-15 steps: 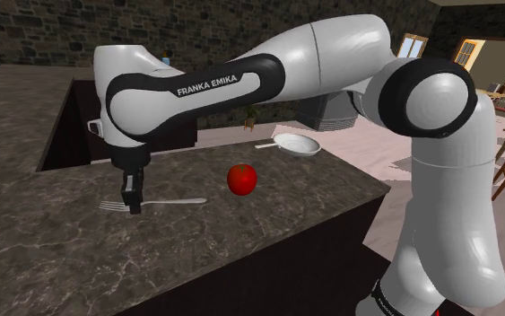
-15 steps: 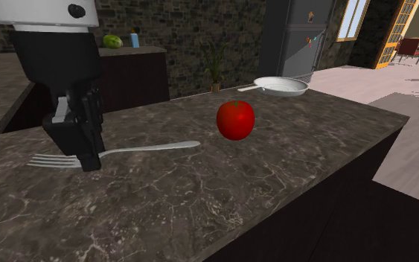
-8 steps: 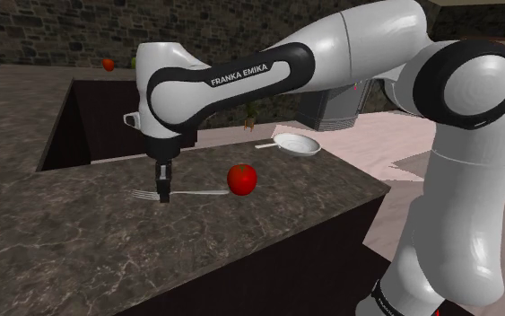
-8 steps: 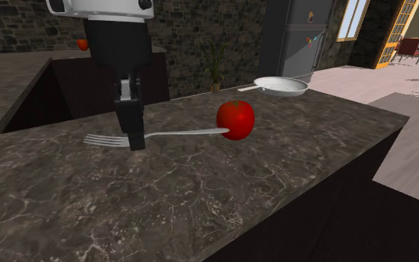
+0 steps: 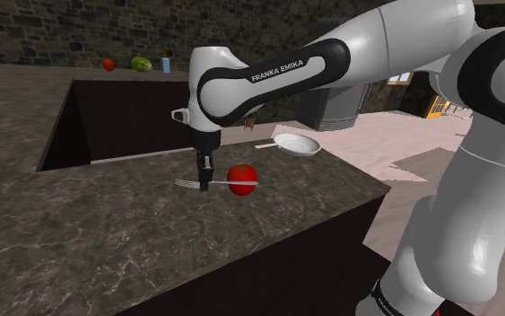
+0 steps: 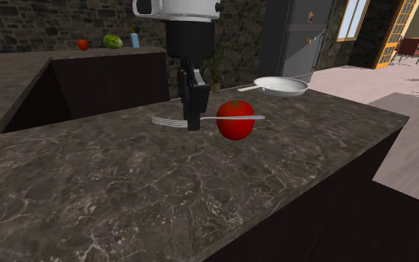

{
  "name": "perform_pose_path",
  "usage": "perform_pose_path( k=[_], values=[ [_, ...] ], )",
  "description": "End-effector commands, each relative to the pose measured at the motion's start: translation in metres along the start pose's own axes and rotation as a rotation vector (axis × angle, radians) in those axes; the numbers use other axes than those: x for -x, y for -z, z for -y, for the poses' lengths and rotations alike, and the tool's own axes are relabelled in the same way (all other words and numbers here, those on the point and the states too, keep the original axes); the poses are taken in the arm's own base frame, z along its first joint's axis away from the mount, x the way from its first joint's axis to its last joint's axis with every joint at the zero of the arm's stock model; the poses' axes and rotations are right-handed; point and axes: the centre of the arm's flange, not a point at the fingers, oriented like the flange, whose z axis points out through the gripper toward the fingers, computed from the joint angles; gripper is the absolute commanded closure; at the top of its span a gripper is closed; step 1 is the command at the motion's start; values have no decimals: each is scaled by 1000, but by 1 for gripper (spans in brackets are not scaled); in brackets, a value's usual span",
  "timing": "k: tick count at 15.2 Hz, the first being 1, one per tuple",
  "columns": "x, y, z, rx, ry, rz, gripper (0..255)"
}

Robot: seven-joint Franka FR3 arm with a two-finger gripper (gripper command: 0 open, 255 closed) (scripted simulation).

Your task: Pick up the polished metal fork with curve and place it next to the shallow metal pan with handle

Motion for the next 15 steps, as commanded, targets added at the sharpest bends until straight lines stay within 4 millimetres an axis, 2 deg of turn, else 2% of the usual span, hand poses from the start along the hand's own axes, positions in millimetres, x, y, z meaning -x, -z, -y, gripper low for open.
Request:
perform_pose_path(
  k=[1, 15],
  values=[
    [26, -1, -7, 0, 1, 0, 255],
    [203, 8, -61, 0, 1, 0, 255]
  ],
)
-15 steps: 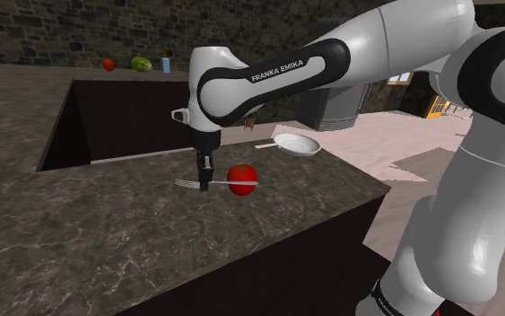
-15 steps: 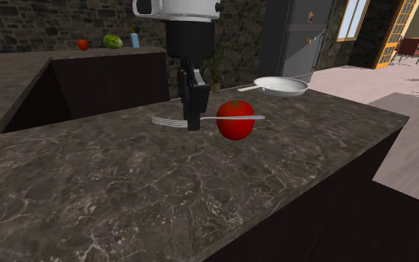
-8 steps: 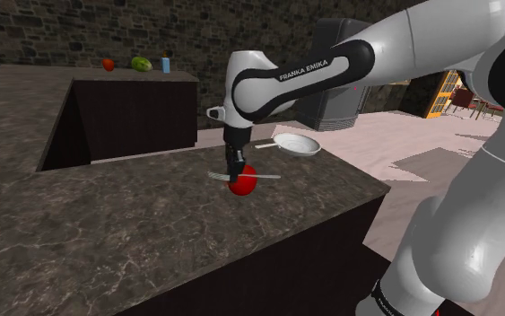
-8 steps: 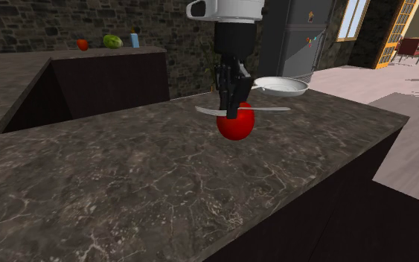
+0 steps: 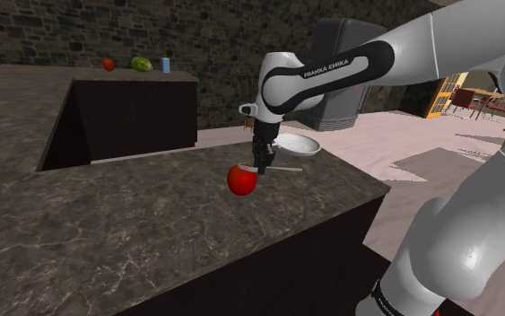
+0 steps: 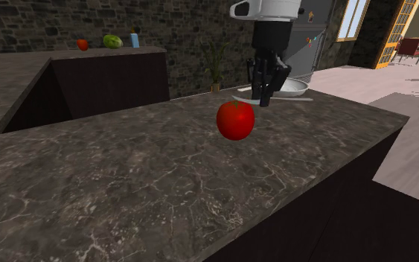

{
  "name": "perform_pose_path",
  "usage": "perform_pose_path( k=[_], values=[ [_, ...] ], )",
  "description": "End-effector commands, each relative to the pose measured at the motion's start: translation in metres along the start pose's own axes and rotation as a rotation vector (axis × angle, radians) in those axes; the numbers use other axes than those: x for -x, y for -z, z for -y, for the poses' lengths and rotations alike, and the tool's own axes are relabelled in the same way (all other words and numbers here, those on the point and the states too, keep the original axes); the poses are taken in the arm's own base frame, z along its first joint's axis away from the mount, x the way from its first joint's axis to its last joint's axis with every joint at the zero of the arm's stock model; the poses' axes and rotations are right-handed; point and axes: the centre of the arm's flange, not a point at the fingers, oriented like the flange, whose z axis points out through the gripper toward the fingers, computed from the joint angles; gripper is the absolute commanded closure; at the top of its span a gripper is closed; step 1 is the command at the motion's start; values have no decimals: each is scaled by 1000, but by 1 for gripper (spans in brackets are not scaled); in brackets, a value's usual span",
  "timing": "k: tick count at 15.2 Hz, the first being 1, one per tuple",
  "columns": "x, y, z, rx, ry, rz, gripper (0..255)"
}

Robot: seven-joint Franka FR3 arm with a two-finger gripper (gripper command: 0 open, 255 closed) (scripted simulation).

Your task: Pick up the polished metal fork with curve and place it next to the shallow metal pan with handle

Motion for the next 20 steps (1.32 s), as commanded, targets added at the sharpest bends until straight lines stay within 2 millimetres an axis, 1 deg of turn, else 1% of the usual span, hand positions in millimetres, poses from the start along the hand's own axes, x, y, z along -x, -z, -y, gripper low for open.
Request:
perform_pose_path(
  k=[1, 14, 20],
  values=[
    [29, -2, -9, 0, 1, -1, 255],
    [191, 6, -59, 0, 1, -1, 255],
    [192, -25, -59, 0, 1, -1, 255]
  ],
)
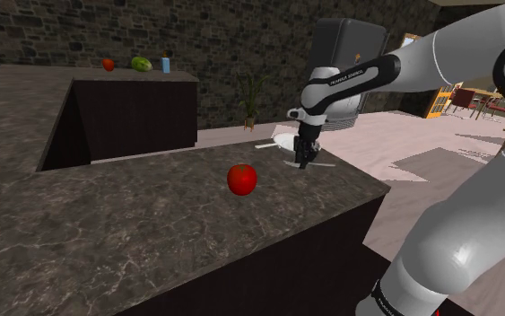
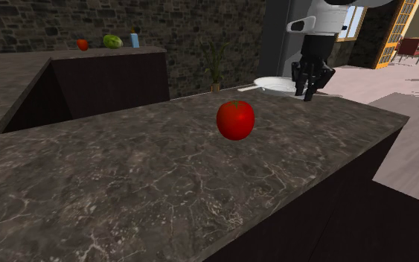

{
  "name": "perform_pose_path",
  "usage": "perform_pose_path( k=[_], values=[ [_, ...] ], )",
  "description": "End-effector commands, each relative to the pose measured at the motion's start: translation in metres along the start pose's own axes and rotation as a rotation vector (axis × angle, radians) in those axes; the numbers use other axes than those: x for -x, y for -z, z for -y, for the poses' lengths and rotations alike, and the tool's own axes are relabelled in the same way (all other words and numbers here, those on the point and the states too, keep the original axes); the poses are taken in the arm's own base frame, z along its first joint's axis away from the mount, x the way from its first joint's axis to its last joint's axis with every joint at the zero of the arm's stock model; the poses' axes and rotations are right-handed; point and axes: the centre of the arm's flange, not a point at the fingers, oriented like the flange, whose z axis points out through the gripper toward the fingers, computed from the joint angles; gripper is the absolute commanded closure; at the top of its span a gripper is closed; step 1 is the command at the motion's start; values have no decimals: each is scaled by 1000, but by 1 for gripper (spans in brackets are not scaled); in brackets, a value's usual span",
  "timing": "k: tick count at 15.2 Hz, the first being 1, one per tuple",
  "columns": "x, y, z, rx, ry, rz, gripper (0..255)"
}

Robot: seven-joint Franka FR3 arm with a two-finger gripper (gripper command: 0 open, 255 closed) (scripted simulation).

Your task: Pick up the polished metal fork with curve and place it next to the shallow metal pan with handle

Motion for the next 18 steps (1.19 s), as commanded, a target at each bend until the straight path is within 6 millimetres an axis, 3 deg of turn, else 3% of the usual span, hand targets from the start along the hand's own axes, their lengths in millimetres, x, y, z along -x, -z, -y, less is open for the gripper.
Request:
perform_pose_path(
  k=[1, 13, 18],
  values=[
    [0, -10, -1, 1, 0, 0, 255],
    [3, -74, -2, 1, 0, 0, 255],
    [3, -74, -2, 1, 0, 0, 255]
  ],
)
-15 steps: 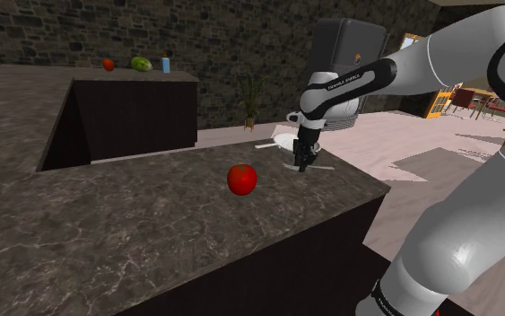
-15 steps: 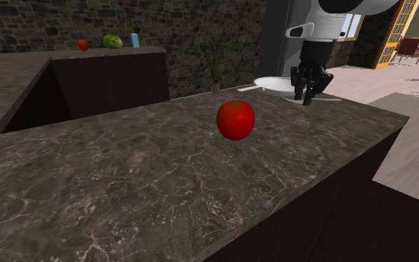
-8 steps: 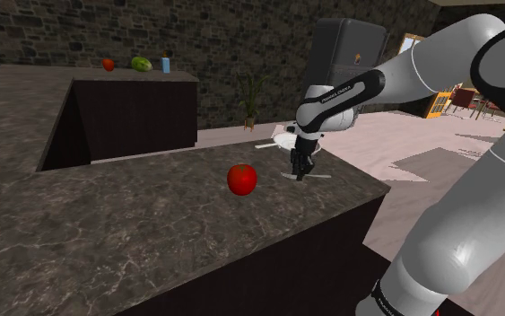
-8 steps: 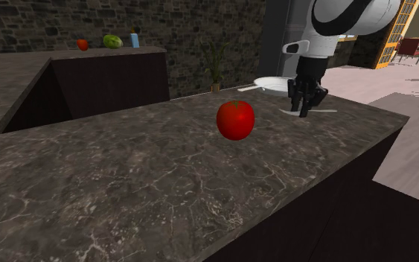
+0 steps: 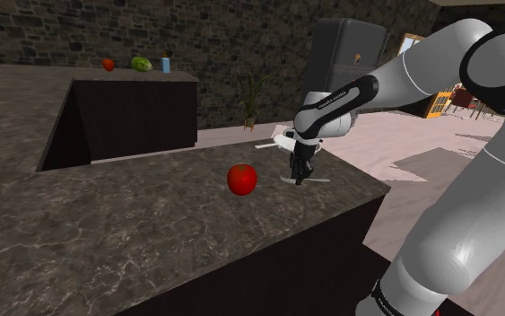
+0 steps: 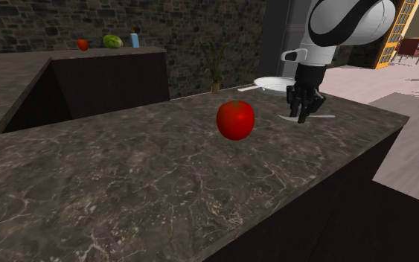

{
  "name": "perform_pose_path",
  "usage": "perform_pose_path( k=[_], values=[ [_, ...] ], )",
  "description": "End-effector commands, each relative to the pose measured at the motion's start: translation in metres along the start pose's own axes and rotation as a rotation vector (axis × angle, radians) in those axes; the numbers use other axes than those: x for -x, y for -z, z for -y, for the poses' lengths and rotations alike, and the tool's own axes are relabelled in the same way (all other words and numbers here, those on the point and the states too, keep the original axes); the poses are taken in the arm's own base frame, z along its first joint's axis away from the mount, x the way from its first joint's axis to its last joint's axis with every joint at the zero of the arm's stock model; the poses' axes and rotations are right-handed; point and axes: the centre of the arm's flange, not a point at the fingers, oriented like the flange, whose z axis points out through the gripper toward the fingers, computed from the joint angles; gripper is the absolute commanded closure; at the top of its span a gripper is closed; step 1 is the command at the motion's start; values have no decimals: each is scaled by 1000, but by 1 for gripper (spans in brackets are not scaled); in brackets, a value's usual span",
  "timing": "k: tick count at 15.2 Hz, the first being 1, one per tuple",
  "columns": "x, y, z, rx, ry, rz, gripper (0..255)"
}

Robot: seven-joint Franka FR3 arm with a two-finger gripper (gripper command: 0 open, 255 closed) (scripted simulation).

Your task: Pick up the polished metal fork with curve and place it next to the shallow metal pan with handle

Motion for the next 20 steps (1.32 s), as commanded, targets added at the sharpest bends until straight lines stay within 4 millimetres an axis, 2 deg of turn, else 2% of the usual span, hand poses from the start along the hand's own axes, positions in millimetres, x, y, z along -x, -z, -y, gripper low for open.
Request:
perform_pose_path(
  k=[1, 2, 3, 8, 12, 20],
  values=[
    [0, 0, 0, 0, 0, 0, 255],
    [0, 0, 0, 0, 0, 0, 255],
    [0, 0, 0, 0, 0, 0, 0],
    [0, 0, 0, 0, 0, 0, 0],
    [0, 50, 0, 0, 0, 0, 0],
    [0, 50, 0, 0, 0, 0, 0]
  ],
)
